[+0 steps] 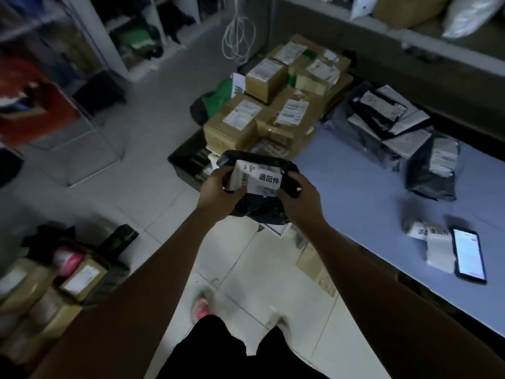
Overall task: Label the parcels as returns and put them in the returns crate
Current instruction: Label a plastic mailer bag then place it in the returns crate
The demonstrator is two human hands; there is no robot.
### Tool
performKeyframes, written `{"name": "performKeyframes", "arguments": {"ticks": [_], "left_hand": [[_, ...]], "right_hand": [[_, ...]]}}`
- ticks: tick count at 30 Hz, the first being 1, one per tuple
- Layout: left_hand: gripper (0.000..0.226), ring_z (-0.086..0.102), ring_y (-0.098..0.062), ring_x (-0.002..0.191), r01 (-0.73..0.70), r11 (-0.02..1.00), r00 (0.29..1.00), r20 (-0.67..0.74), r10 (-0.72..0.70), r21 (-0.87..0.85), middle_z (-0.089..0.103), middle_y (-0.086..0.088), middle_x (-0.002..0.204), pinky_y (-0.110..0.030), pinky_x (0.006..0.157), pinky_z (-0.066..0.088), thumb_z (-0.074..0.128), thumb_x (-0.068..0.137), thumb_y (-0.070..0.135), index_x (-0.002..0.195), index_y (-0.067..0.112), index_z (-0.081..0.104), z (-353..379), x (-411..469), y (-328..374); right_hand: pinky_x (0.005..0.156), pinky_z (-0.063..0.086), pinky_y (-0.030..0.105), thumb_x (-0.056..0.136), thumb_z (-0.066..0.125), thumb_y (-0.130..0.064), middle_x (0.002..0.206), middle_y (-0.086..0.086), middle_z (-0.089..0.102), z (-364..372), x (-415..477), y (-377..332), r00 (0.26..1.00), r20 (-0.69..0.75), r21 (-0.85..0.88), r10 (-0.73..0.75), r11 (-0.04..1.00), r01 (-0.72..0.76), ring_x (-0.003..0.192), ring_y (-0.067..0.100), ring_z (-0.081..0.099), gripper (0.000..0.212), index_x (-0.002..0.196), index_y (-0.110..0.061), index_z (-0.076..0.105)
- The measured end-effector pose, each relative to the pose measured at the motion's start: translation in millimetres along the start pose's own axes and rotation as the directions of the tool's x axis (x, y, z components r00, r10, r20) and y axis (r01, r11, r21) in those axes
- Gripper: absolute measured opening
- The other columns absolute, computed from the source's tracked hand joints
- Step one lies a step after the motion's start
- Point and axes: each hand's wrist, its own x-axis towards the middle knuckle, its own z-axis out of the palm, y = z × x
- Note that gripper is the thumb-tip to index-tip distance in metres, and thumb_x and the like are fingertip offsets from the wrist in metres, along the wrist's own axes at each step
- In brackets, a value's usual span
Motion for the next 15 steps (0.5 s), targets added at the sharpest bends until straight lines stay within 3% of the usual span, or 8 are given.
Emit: {"name": "performKeyframes", "arguments": {"ticks": [4, 9, 15], "left_hand": [[0.04, 0.062, -0.007, 0.087, 0.004, 0.998, 0.998, -0.062, -0.008, -0.055, 0.063, 0.013, 0.094, -0.019, 0.072, 0.054, 0.076, 0.085, 0.016, 0.122, 0.014, 0.061, -83.1, 3.9, -44.8], [0.047, 0.06, -0.008, 0.087, 0.039, 0.998, 0.996, -0.08, -0.042, -0.045, 0.065, 0.005, 0.102, -0.003, 0.064, 0.046, 0.079, 0.083, 0.019, 0.125, 0.014, 0.06, -177.6, 32.5, -125.6], [0.045, 0.062, -0.013, 0.089, 0.143, 0.99, 0.989, -0.033, -0.143, 0.017, 0.067, 0.003, 0.102, -0.005, 0.064, 0.043, 0.078, 0.081, 0.021, 0.122, 0.015, 0.061, -238.4, 72.5, -204.1]], "right_hand": [[0.095, 0.047, 0.025, 0.086, 0.071, -0.018, 0.127, 0.0, 0.064, 79.5, 0.5, -54.8, 0.998, 0.05, 0.037, -0.044, 0.998, 0.042, 0.114, 0.015, 0.061, 0.048, 0.133, -0.019, 0.059], [0.102, 0.047, 0.033, 0.085, 0.072, -0.019, 0.13, -0.001, 0.063, 194.5, 5.8, -101.8, 0.997, 0.081, 0.036, -0.017, 0.999, 0.014, 0.117, 0.015, 0.059, 0.049, 0.133, -0.021, 0.058], [0.099, 0.052, 0.037, 0.086, 0.068, -0.022, 0.129, -0.001, 0.064, 295.6, 24.5, -124.7, 0.979, 0.165, 0.009, 0.122, 0.992, -0.125, 0.112, 0.019, 0.063, 0.051, 0.136, -0.024, 0.056]]}}
